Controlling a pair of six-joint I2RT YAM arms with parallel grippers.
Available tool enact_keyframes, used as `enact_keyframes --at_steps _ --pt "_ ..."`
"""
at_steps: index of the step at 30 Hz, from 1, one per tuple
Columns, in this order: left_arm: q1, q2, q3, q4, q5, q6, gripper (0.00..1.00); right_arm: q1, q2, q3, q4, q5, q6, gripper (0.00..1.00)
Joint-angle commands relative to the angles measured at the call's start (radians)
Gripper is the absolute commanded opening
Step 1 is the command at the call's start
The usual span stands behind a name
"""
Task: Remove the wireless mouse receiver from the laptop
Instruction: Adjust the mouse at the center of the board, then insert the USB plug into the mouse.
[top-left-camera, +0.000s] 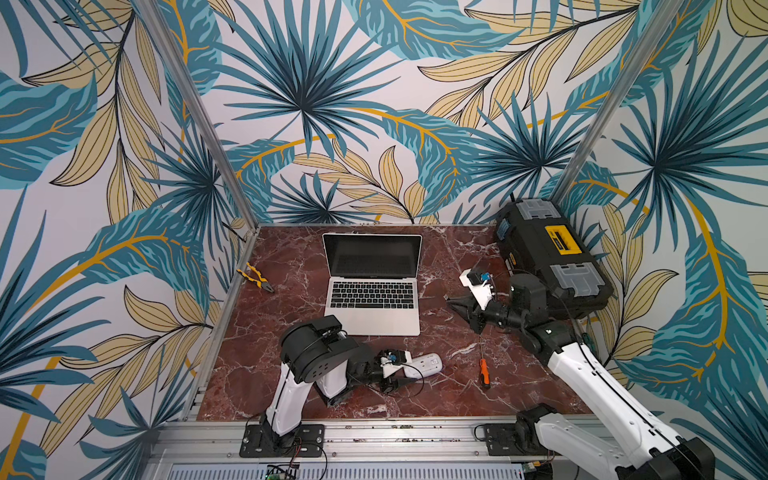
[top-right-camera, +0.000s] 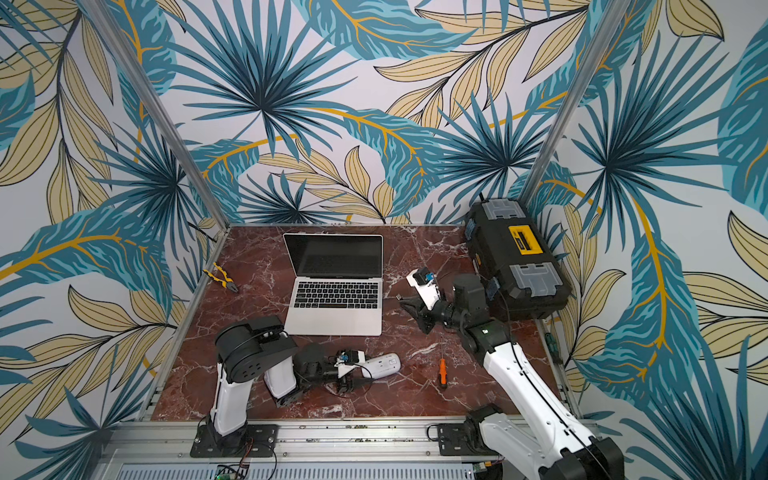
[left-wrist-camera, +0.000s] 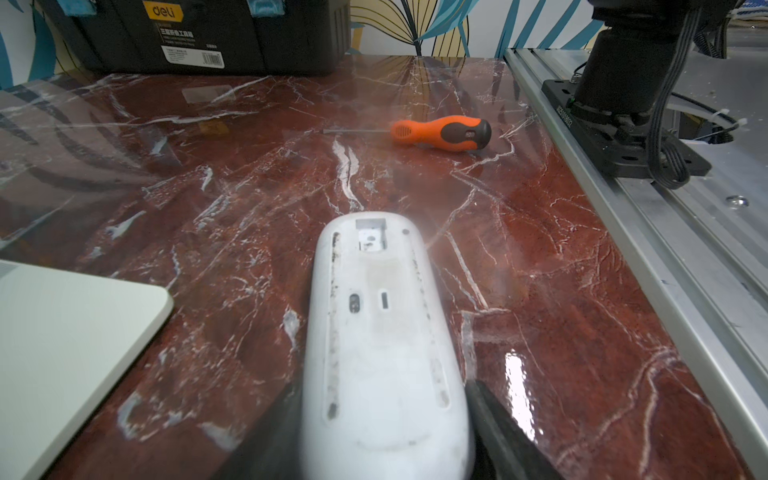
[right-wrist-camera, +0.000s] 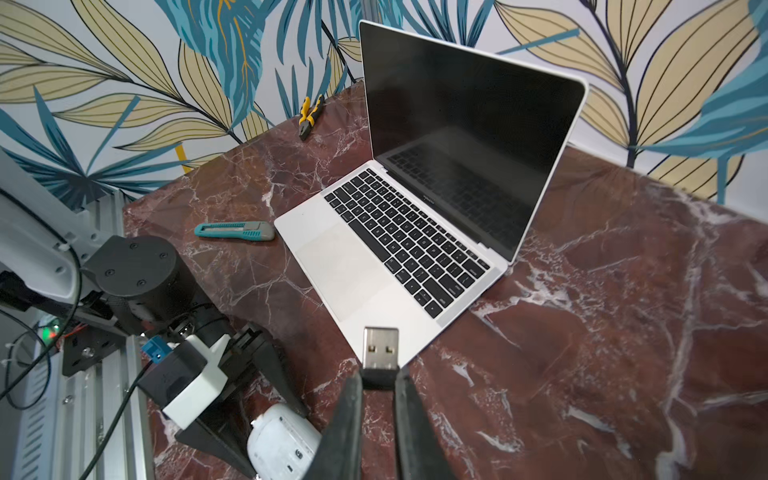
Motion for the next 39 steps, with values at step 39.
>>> enact_keyframes --at_steps 39 --pt "0.028 0.032 -0.006 -0.005 0.025 -0.005 0.55 0.253 0.367 -0.050 -0.305 0.193 -0.734 0.12"
